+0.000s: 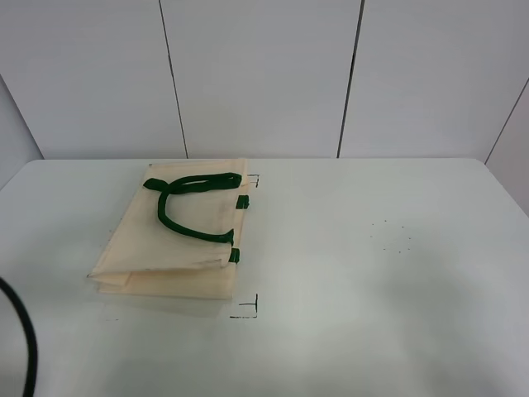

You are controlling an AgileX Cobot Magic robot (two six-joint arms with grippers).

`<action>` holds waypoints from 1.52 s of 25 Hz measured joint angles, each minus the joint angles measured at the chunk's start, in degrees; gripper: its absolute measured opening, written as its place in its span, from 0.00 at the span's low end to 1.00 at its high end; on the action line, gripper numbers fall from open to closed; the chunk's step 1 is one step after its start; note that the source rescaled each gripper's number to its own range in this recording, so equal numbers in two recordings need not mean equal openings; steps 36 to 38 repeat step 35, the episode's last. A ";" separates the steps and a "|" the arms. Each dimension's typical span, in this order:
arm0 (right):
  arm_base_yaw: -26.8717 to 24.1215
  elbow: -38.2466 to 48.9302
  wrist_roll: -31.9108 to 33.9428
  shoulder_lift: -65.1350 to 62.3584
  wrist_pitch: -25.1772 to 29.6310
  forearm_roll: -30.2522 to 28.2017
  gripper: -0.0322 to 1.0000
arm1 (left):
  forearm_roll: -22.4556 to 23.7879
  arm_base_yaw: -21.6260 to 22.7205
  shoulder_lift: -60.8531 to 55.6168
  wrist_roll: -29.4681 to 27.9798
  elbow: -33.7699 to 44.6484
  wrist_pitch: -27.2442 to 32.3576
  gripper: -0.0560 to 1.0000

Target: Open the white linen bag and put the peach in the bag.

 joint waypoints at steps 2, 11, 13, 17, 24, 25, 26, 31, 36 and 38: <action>0.00 0.00 0.00 0.00 0.00 0.00 1.00 | 0.07 0.00 -3.57 0.00 0.06 0.00 0.97; 0.00 0.00 0.00 0.00 0.00 0.00 1.00 | 0.14 1.40 -14.52 0.07 0.24 0.03 0.97; 0.00 0.00 0.00 0.00 0.00 0.00 1.00 | 0.19 2.20 -16.30 0.07 0.32 0.07 0.97; 0.00 0.00 0.00 0.00 0.00 0.00 1.00 | 0.19 2.37 -20.73 0.07 0.32 0.07 0.97; 0.00 0.00 0.00 0.00 0.00 0.00 1.00 | 0.19 1.47 -21.43 0.12 0.32 0.07 0.97; 0.00 0.00 0.00 0.00 0.00 0.00 1.00 | 0.19 1.03 -21.43 0.12 0.32 0.07 0.97; 0.00 0.00 0.00 0.00 0.00 0.00 1.00 | 0.19 0.81 -21.43 0.12 0.32 0.07 0.97; 0.00 0.00 0.00 0.00 0.00 0.00 1.00 | 0.19 0.49 -21.43 0.12 0.32 0.07 0.97; 0.00 0.00 0.00 0.00 0.00 0.00 1.00 | 0.19 0.49 -21.43 0.12 0.32 0.07 0.97; 0.00 0.00 0.00 0.00 0.00 0.00 1.00 | 0.19 0.49 -21.43 0.12 0.32 0.07 0.97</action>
